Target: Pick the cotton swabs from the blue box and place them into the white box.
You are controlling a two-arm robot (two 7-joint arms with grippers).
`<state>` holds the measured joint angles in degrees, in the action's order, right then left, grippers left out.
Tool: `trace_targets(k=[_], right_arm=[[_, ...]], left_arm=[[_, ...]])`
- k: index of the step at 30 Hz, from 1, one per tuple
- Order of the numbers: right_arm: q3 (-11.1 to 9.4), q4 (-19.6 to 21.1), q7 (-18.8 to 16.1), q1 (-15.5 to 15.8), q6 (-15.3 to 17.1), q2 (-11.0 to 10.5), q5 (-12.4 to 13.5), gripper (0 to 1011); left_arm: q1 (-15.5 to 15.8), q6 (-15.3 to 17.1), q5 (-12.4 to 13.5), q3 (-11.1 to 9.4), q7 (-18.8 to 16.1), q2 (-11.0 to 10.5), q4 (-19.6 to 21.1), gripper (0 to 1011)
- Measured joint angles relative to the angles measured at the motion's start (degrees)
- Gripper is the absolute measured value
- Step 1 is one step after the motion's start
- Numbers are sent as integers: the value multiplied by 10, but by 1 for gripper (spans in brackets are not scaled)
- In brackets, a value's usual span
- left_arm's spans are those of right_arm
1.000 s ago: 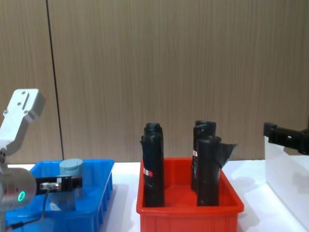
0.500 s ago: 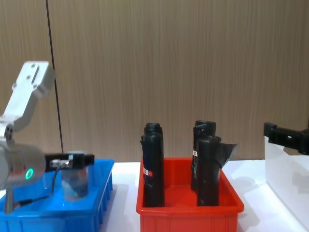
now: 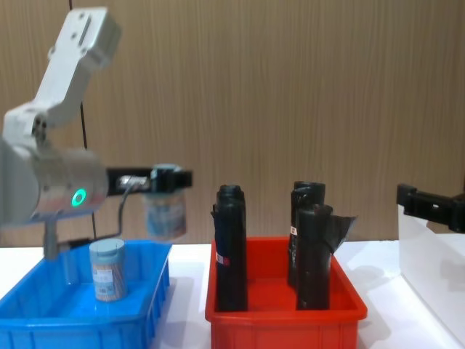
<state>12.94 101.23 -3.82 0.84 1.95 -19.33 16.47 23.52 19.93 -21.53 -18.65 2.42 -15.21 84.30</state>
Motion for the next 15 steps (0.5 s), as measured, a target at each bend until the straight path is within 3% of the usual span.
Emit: trace_targets(k=[15], right_arm=[[0, 0, 0, 0, 0, 0, 0, 1002]], left_arm=[[5, 16, -10, -18, 61, 18, 53, 668]])
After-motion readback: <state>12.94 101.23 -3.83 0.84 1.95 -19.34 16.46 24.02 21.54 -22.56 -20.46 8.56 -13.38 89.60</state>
